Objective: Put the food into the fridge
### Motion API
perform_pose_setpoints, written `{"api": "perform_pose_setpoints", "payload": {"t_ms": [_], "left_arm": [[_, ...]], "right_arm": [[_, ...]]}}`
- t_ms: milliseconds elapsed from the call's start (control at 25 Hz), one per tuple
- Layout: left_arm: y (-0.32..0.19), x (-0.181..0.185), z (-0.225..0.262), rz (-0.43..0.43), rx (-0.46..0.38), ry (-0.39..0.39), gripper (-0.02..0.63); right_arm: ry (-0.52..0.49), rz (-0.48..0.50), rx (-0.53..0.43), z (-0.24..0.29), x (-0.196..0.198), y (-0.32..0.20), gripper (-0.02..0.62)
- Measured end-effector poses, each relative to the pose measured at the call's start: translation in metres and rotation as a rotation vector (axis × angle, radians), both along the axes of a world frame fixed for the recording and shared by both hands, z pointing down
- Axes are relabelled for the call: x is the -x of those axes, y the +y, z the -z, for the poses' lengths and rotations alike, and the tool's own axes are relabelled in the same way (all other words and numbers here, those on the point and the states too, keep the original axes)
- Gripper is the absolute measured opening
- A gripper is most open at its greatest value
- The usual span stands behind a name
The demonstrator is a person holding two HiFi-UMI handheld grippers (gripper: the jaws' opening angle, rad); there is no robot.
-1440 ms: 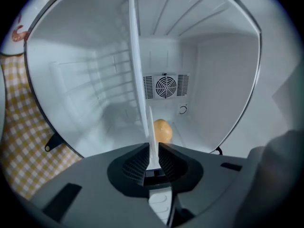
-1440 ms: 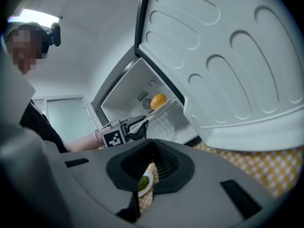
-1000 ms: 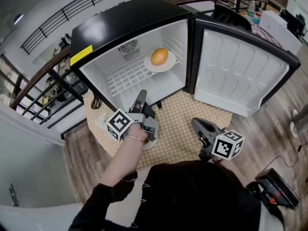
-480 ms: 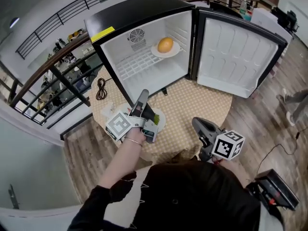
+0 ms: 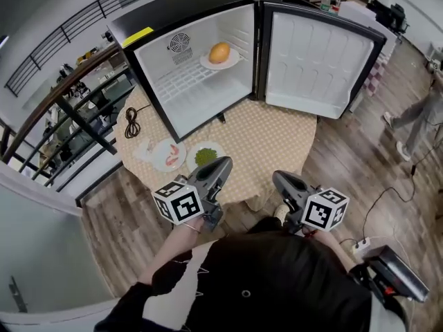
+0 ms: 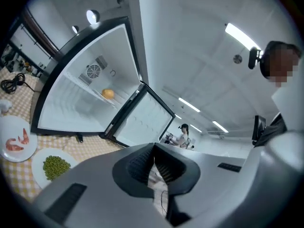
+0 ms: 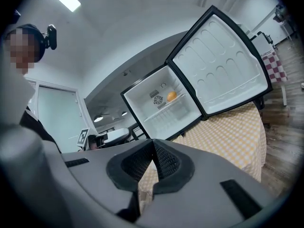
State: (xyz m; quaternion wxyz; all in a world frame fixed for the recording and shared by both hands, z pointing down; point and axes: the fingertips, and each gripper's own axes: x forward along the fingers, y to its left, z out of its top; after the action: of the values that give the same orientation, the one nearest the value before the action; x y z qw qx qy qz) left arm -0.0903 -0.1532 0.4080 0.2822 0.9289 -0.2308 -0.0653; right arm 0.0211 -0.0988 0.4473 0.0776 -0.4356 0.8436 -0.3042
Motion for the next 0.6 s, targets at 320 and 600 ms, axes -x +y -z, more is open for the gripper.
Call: {"api": "perform_pose_setpoints", "payload": {"t_ms": [320,600], "left_arm": [[0.036,-0.007,-0.003,0.029,0.039,0.040,0.014],[0.084,-0.032,-0.002,0.121,-0.015,-0.031,0.014]], "right_arm": [[-0.019,0.015,-0.018,0.012,-0.018,0.029,0.015],[-0.025,0.126,-0.009,0.016,-0.037,0.063,0.015]]}}
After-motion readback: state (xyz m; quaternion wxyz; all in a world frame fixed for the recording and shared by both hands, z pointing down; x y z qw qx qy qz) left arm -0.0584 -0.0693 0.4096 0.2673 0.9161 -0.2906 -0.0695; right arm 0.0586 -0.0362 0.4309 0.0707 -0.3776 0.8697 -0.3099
